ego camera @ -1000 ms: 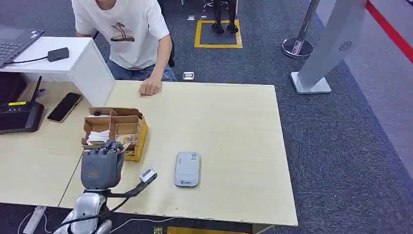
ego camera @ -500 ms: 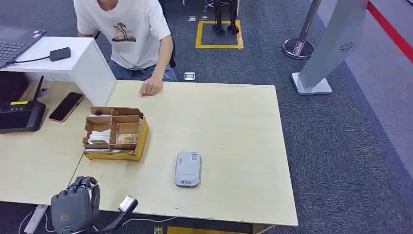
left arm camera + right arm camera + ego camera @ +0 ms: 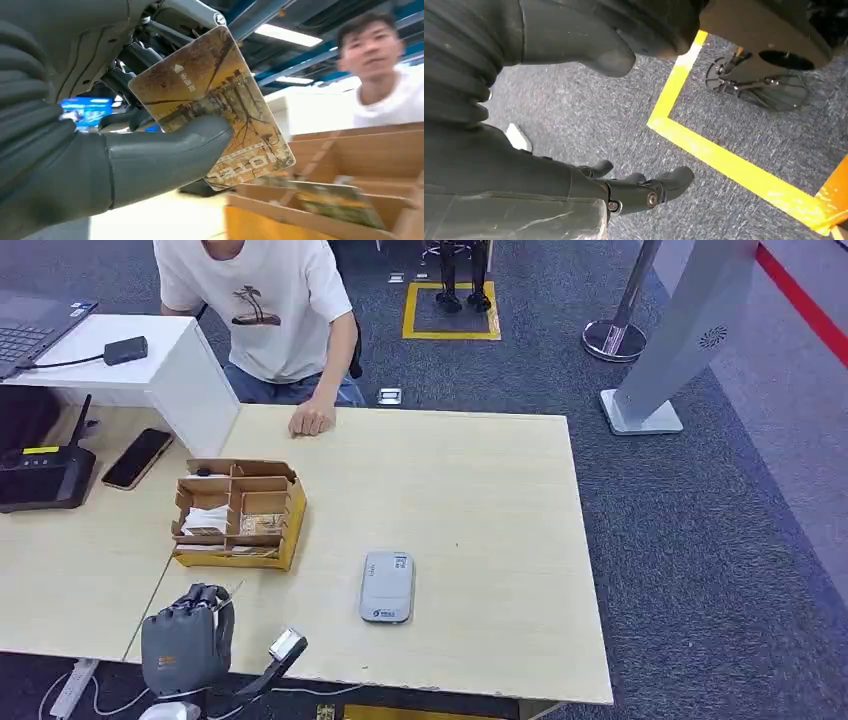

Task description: Pass the card to the sensor for recognition and then transmit it.

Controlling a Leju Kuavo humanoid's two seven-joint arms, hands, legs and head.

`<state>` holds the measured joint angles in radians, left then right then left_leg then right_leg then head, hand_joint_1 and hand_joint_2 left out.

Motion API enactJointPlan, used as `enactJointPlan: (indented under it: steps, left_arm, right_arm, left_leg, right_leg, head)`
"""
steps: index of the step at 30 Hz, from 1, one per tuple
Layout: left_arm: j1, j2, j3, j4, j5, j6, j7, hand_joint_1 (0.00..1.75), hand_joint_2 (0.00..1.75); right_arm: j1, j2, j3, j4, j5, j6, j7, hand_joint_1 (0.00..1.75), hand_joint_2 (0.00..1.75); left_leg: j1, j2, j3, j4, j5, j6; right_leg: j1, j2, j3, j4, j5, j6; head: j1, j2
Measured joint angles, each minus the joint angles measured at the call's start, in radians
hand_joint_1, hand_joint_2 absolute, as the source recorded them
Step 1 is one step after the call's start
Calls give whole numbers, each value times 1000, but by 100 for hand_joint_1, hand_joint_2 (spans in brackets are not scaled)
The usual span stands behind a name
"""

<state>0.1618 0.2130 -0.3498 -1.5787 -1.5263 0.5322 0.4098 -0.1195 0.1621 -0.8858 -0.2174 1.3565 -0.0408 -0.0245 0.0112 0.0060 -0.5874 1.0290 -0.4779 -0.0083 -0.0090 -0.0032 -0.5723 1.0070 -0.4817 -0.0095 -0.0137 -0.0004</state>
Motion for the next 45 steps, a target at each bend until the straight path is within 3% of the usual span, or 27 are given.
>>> enactJointPlan:
  steps: [9, 19, 27, 35, 41, 45]
  left_arm:
    - [-165, -75, 50, 225, 0, 25, -93, 175, 175]
    - [-281, -139, 43, 341, 0, 42, -136, 175, 175]
    - [-347, -189, -5, 387, 0, 37, -149, 175, 175]
    - [-366, -198, -17, 408, 11, 34, -153, 175, 175]
    - [-394, -211, -69, 420, 73, 33, -190, 175, 175]
    - [-408, -227, -127, 422, 127, -37, -196, 175, 175]
  right_arm:
    - [-5, 4, 43, 0, 13, 6, 23, 0, 175]
    - [-29, 4, 79, 0, 15, 22, 32, 0, 175]
    - [-46, 5, 97, 0, 14, 32, 34, 0, 175]
    - [-48, 5, 110, 0, 13, 33, 35, 0, 175]
    - [-47, 5, 128, 0, -4, 33, 43, 0, 175]
    - [-47, 5, 137, -1, -28, 31, 45, 0, 175]
  left_leg:
    - [0, 0, 0, 0, 2, 0]
    - [0, 0, 0, 1, 2, 0]
    - [0, 0, 0, 2, 2, 1]
    - [0, 0, 0, 2, 2, 1]
    - [0, 0, 0, 2, 2, 1]
    - [0, 0, 0, 2, 2, 1]
  right_leg:
    - [0, 0, 0, 0, 1, -1]
    - [0, 0, 0, 0, 1, 0]
    - [0, 0, 0, 0, 2, 0]
    - [0, 0, 0, 0, 1, 0]
    - [0, 0, 0, 0, 2, 0]
    - [0, 0, 0, 0, 2, 0]
  head:
    - [0, 0]
    - [0, 0]
    - [0, 0]
    - [0, 0]
    - [0, 0]
    - [0, 0]
